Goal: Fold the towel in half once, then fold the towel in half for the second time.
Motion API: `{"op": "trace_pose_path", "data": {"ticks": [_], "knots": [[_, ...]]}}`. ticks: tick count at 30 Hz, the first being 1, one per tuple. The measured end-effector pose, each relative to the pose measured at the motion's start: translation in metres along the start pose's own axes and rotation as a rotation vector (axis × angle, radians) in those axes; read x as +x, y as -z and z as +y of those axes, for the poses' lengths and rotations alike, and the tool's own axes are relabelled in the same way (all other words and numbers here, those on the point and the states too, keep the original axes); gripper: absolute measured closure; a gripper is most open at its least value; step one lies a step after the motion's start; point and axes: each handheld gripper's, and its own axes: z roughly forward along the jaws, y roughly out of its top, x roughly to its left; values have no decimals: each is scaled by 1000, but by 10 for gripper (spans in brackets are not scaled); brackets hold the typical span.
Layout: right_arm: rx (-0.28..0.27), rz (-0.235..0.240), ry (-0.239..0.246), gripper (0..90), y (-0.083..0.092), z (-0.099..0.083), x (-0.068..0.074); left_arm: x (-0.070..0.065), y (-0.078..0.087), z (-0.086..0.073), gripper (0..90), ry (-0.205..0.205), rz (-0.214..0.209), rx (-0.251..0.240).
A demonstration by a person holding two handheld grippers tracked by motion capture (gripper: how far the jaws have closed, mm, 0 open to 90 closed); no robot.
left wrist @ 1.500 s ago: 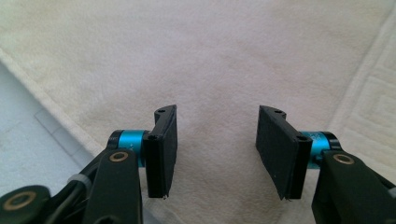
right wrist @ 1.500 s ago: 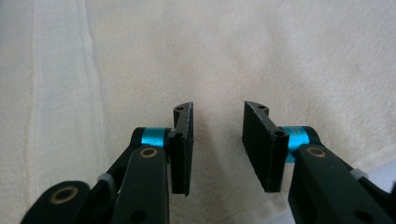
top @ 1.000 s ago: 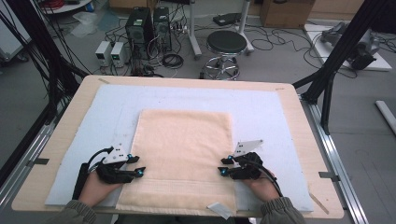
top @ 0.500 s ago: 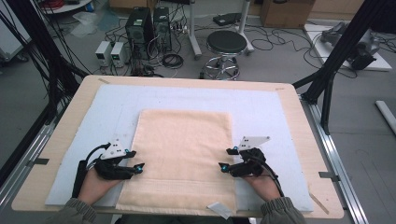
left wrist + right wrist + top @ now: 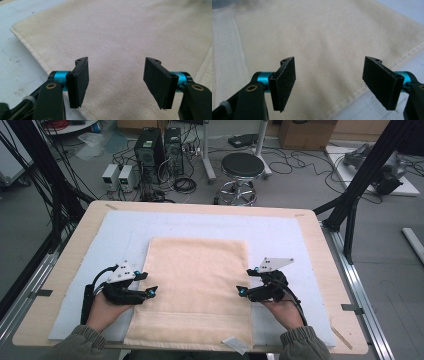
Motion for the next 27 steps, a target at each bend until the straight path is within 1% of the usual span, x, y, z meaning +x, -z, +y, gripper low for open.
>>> {"op": "trace_pose_path", "data": {"ticks": [6,7,9,12,16,18,19,22,24,25,27], "knots": [[11,1,9,256,-2,4,-4,5,1,1,363,18,-3,3],[16,2,5,256,-3,5,-4,6,1,1,363,17,-1,4],[16,4,11,255,-4,7,-5,7,1,3,363,17,2,11],[33,7,19,254,-8,11,-6,10,1,6,369,13,3,19],[39,6,30,253,-9,20,-10,15,2,12,369,27,9,-1],[39,2,32,253,-9,26,-12,19,3,17,369,36,12,2],[38,-1,40,253,-9,29,-14,22,3,20,369,33,14,6],[39,-6,47,253,-8,39,-18,29,4,28,369,42,19,-6],[41,-7,47,253,-9,45,-22,35,4,36,369,41,33,-13],[48,-15,50,253,-10,48,-25,39,5,40,369,41,41,-12],[43,-25,56,253,-11,55,-31,46,4,48,370,36,53,-10]]}}
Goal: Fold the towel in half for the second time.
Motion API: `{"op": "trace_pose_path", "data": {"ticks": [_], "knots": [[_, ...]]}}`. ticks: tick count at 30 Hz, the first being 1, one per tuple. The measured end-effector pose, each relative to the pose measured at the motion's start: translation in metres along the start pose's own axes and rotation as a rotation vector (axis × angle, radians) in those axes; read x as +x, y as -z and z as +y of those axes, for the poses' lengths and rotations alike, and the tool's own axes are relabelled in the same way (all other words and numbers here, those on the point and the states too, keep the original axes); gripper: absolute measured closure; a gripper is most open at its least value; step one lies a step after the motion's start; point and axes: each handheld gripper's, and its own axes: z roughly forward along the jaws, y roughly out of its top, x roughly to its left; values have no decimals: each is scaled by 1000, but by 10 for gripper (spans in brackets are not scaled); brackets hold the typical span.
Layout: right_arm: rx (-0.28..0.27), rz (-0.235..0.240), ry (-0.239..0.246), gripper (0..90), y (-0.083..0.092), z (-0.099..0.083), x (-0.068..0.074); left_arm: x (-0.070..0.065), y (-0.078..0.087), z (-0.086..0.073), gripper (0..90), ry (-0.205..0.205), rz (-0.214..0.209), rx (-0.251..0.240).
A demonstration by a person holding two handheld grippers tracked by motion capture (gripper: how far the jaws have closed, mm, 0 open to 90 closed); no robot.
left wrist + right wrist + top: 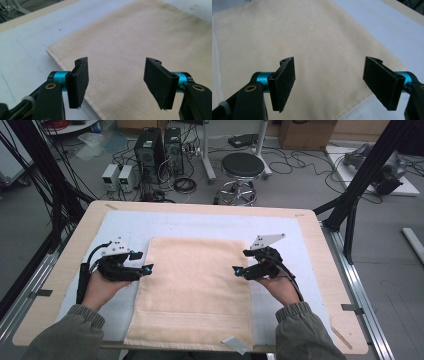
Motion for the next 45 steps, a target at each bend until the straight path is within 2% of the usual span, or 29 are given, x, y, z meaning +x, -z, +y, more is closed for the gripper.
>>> {"op": "trace_pose_path", "data": {"ticks": [2,5,7,10,14,18,22,24,26,28,30,34,36,37,41,45], "knots": [[-3,-10,-6,253,-2,6,-8,7,-2,8,370,8,17,-15],[7,-15,-20,253,-5,16,-21,21,-7,17,370,15,36,-9],[14,-23,-28,253,-7,21,-29,29,-13,19,370,33,41,-15],[15,-44,-48,255,-15,25,-45,44,-26,19,373,53,79,-10],[26,-70,-78,258,-29,22,-62,57,-45,13,399,81,115,1],[39,-94,-107,261,-42,13,-74,67,-63,3,383,108,132,41],[76,-104,-119,262,-54,6,-81,73,-75,-4,372,122,167,39],[90,-113,-119,263,-59,3,-82,76,-79,-6,379,146,177,49],[99,-112,-134,263,-62,1,-84,78,-83,-10,426,164,164,76],[111,-111,-148,263,-66,-2,-84,79,-88,-14,429,177,164,112],[130,-115,-142,266,-70,-5,-84,78,-92,-16,428,200,155,108],[153,-117,-156,291,-75,-12,-86,75,-99,-16,420,195,154,93],[169,-113,-170,303,-78,-17,-87,74,-102,-17,436,205,145,109],[173,-95,-181,343,-79,-19,-86,74,-104,-18,458,207,138,118],[147,-75,-188,446,-79,-21,-86,71,-106,-16,564,208,127,113],[153,-30,-175,630,-80,-18,-84,71,-105,-16,717,233,85,111]]}}
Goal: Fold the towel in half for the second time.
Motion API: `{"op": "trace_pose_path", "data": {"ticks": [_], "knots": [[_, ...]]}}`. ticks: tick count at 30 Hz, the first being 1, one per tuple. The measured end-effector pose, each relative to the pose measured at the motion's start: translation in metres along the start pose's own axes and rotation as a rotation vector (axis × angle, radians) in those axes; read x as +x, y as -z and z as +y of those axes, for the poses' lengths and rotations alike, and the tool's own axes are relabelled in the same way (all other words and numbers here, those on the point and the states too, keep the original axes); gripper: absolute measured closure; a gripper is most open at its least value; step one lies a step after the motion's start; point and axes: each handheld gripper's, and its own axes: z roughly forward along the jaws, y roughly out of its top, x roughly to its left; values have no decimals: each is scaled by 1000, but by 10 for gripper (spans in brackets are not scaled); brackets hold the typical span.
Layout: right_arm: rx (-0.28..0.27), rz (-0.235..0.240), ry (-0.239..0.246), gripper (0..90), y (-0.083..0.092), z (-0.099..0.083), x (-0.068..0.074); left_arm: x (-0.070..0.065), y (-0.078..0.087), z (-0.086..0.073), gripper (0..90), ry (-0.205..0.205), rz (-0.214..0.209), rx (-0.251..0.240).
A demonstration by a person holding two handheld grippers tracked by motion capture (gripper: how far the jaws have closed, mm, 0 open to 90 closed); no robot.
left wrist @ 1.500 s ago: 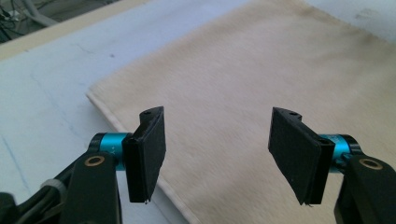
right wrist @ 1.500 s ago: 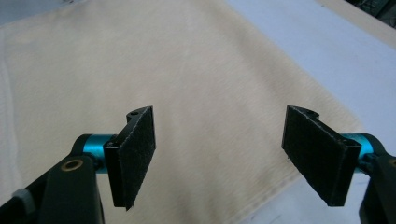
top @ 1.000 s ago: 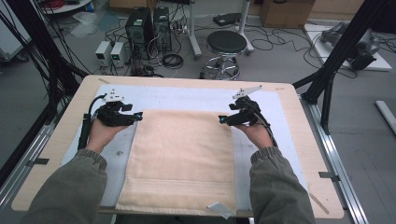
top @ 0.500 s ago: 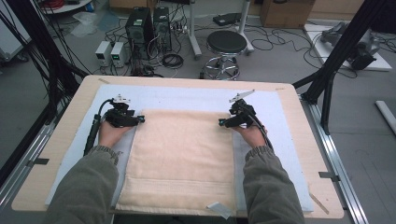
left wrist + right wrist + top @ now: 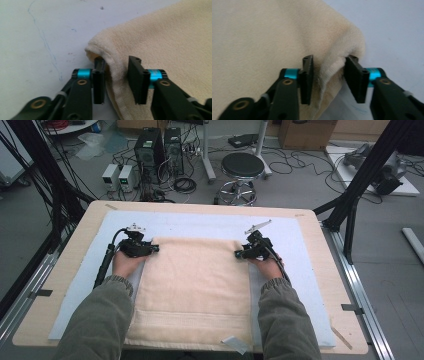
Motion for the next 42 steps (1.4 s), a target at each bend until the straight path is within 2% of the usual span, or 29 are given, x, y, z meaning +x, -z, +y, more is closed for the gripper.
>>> {"op": "trace_pose_path", "data": {"ticks": [3,6,9,12,16,18,19,23,28,31,35,39,41,42], "knots": [[4,45,1,759,0,1,1,-2,1,1,805,-7,-1,4],[6,42,12,809,2,3,3,-2,4,3,826,-23,15,-2],[-14,28,22,821,7,6,2,-2,10,7,832,-23,30,-41],[-50,13,29,826,14,12,2,-3,17,16,834,-47,47,-63],[-113,-10,44,825,31,27,2,-5,33,34,834,-63,72,-133],[-178,-18,50,825,44,34,3,-5,42,41,834,-66,77,-178],[-190,-5,30,825,49,36,2,-6,46,43,834,-67,74,-189],[-187,-2,57,822,55,36,8,-12,50,40,833,-98,76,-177],[-191,25,87,821,62,32,19,-17,67,28,833,-89,41,-222],[-191,43,102,821,73,26,30,-23,82,18,833,-135,33,-231],[-194,70,165,820,87,11,55,-35,99,-2,833,-186,19,-239],[-210,98,163,809,93,-16,75,-52,114,-36,830,-244,-2,-224],[-153,114,159,784,93,-26,84,-58,117,-51,826,-262,-17,-214],[-142,108,167,777,93,-29,87,-60,119,-61,822,-260,-24,-204]]}}
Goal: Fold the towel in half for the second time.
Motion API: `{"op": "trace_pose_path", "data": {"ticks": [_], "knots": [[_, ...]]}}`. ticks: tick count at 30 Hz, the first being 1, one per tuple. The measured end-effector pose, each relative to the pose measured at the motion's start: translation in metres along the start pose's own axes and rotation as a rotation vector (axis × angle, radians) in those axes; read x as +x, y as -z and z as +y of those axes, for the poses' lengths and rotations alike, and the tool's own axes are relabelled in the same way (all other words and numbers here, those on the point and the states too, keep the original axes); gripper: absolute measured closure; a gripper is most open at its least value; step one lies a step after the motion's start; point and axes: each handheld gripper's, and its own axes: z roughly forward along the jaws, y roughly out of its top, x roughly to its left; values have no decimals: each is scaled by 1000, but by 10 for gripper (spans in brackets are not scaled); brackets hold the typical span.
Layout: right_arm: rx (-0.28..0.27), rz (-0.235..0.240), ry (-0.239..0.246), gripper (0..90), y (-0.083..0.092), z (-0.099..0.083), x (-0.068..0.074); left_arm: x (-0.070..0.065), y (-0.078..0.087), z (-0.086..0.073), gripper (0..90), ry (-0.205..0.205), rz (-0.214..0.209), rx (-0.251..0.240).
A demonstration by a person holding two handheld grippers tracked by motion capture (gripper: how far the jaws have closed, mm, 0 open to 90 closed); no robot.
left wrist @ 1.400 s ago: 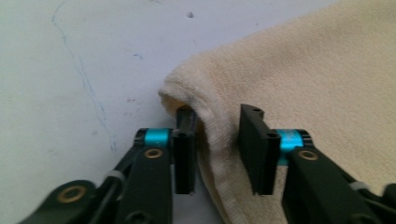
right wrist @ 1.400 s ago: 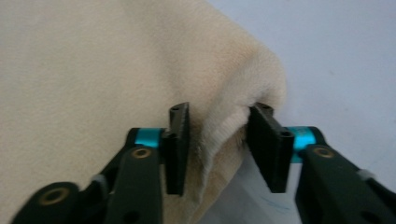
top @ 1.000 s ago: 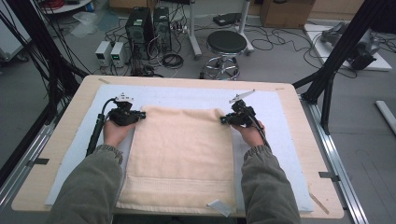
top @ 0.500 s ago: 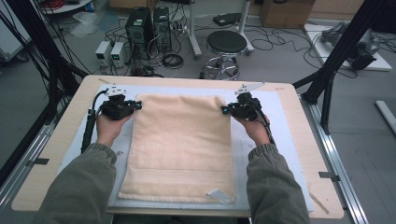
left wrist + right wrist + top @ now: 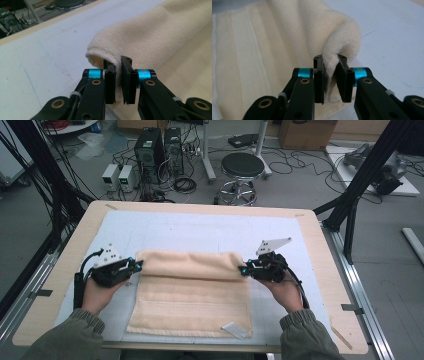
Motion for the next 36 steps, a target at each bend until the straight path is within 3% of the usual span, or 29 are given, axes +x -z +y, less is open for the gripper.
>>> {"op": "trace_pose_path", "data": {"ticks": [1,6,8,11,12,18,23,26,28,30,31,32,33,36], "knots": [[-18,-8,12,777,2,-6,6,-2,3,-7,817,10,-9,3],[7,-5,-32,755,12,-32,10,-4,19,-31,783,33,-6,29],[-4,-10,-61,745,17,-43,8,-2,25,-37,756,52,-14,40],[-20,-23,-84,689,24,-51,6,-2,30,-39,674,41,-17,52],[-25,-22,-93,670,25,-51,6,-1,31,-38,643,41,-24,49],[-41,-42,-38,523,18,-31,6,6,19,-14,495,23,-45,35],[-67,-14,-36,420,5,-11,-2,14,2,1,390,28,-42,43],[-53,8,-34,393,-8,-3,-7,17,-10,2,350,48,-57,67],[-31,28,-52,398,-18,-3,-11,17,-15,2,376,57,-103,96],[10,79,-70,494,-26,-5,-15,15,-18,0,586,41,-143,130],[39,129,-75,601,-30,-7,-16,14,-18,-1,660,30,-159,138],[56,158,-51,721,-30,-8,-14,13,-16,-1,744,25,-166,133],[55,157,-8,783,-29,-9,-10,11,-14,-1,783,13,-162,124],[31,157,15,816,-20,-6,-3,9,-4,3,814,-4,-159,89]]}}
